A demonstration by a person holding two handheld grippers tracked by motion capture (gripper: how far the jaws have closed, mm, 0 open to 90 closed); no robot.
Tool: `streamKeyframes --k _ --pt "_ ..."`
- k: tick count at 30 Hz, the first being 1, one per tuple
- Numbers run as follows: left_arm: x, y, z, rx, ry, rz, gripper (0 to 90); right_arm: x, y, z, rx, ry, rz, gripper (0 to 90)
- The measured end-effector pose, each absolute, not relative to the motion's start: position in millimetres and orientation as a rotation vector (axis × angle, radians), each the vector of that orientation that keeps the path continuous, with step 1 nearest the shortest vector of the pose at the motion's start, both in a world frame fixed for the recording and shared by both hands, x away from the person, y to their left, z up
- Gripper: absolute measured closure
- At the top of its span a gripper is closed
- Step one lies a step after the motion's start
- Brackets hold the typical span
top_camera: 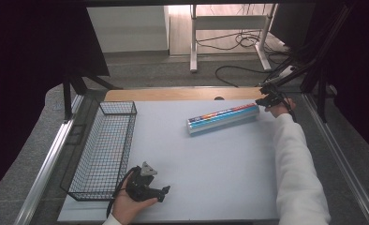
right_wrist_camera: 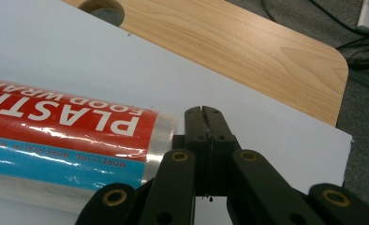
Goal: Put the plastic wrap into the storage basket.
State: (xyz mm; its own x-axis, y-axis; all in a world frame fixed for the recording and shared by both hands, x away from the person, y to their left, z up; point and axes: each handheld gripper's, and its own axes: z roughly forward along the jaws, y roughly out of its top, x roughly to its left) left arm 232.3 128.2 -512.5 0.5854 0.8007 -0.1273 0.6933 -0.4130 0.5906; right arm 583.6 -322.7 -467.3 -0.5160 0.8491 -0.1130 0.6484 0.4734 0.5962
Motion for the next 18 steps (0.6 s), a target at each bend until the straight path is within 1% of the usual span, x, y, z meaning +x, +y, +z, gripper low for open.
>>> streamKeyframes --k 9,18 --pt "232 128 -512 2.209 1.179 0.225 16.8 576 -314 -467 1.225 2.359 0.709 89.8" --pt "232 129 -512 2.212 1.164 0.216 16.8 565 -292 -470 1.157 2.389 0.744 89.9"
